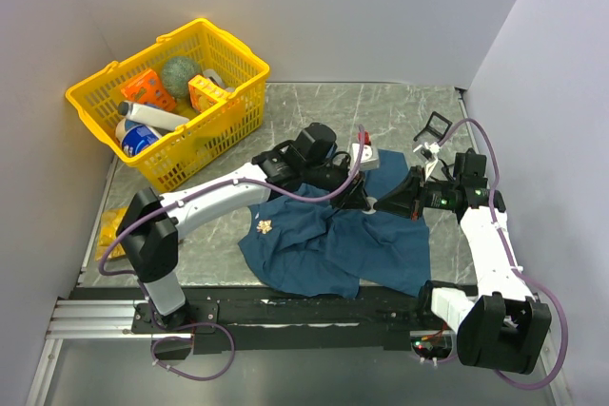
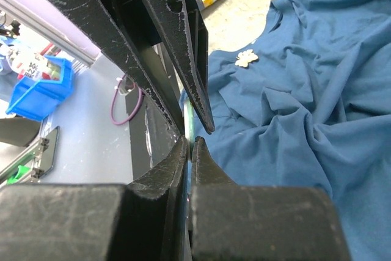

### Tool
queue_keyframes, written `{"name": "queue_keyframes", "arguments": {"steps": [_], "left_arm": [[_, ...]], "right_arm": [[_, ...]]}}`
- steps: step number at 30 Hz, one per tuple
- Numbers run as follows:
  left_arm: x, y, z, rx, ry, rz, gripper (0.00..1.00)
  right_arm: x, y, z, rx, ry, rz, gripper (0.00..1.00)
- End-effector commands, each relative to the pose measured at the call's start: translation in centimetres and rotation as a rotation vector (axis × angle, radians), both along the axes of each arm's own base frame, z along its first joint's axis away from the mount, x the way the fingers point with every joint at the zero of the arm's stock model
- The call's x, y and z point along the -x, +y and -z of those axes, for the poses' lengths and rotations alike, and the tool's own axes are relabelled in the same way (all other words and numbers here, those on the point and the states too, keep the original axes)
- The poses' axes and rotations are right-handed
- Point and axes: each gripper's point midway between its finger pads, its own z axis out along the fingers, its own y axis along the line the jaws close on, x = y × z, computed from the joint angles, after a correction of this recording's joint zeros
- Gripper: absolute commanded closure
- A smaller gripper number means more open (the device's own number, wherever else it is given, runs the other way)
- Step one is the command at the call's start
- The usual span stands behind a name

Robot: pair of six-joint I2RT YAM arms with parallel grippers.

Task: Remove the brooch from the garment
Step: Close the brooch.

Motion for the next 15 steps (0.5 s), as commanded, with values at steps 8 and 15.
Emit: {"name": "queue_keyframes", "arguments": {"steps": [8, 15], "left_arm": [[0.9, -0.9, -0.3, -0.043, -0.096, 0.033, 0.89], [1.7, -0.7, -0.5, -0.058, -0.093, 0.086, 0.91]], "right_arm": [[0.2, 0.0, -1.5, -0.017, -0.057, -0.015, 1.0], [0.2, 0.0, -1.5, -0.009, -0.068, -0.009, 1.0]]}}
